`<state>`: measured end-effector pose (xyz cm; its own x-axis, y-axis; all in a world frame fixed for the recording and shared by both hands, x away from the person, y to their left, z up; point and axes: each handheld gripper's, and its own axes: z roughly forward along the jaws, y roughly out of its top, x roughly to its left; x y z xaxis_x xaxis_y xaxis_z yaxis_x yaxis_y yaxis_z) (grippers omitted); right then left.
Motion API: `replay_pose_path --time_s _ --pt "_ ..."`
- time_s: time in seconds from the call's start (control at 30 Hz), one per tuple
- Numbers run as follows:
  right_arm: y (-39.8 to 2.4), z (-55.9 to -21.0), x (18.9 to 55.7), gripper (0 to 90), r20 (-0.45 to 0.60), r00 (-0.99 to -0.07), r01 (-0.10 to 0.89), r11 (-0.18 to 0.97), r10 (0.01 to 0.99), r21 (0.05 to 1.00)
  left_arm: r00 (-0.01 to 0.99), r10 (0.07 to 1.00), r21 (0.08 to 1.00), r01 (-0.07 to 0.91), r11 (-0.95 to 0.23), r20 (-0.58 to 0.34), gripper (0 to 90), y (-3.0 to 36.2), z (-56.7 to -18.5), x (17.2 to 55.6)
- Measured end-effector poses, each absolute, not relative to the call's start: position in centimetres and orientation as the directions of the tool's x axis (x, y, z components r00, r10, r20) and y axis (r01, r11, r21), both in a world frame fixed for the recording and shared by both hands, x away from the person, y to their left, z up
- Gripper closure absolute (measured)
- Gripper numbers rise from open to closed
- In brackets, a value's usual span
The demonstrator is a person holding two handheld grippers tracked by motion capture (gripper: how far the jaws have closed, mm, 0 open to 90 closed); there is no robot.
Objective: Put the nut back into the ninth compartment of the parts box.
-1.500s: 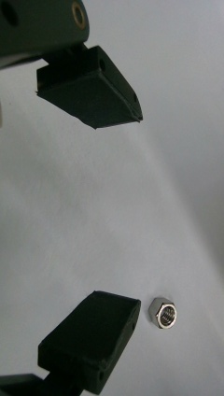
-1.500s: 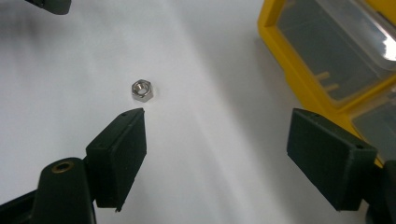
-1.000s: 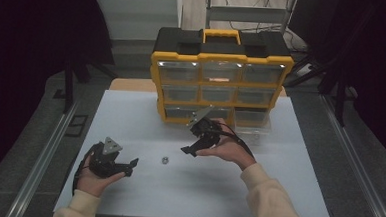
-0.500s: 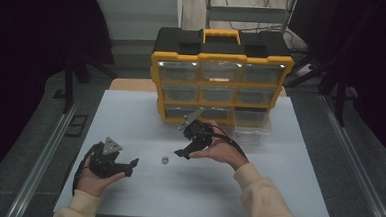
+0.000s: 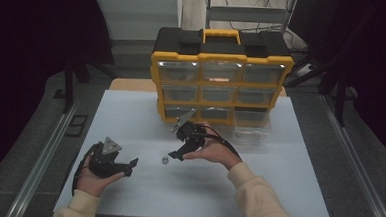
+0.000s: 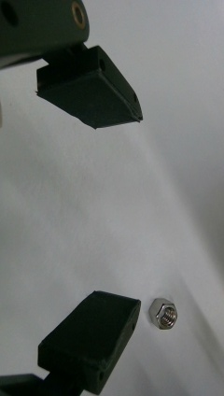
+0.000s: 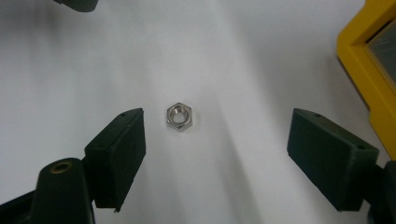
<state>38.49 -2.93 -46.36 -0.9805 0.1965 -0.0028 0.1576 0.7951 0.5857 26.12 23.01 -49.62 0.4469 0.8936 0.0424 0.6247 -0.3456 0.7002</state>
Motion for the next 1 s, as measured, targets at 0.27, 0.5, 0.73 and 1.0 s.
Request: replay_pose_path --time_s 0.27,0.5,0.73,1.0 --pt "-2.1 -46.8 38.4 20.3 0.000 -0.983 0.148 0.802 0.182 0.579 0.446 0.894 0.700 0.625 -0.345 0.042 11.5 23.0 -49.6 26.1" --pt "-1.5 -47.4 38.4 20.4 0.004 -0.986 0.140 0.807 0.168 0.574 0.447 0.893 0.698 0.626 -0.348 0.044 11.5 23.1 -49.6 26.1" --pt "-0.6 -48.4 38.3 20.4 0.017 -0.988 0.138 0.821 0.155 0.555 0.447 0.893 0.698 0.626 -0.348 0.044 11.5 23.1 -49.6 26.1" --pt "0.1 -49.5 38.4 20.5 0.023 -0.989 0.134 0.831 0.145 0.539 0.446 0.894 0.699 0.626 -0.346 0.043 11.5 23.2 -49.6 26.1"
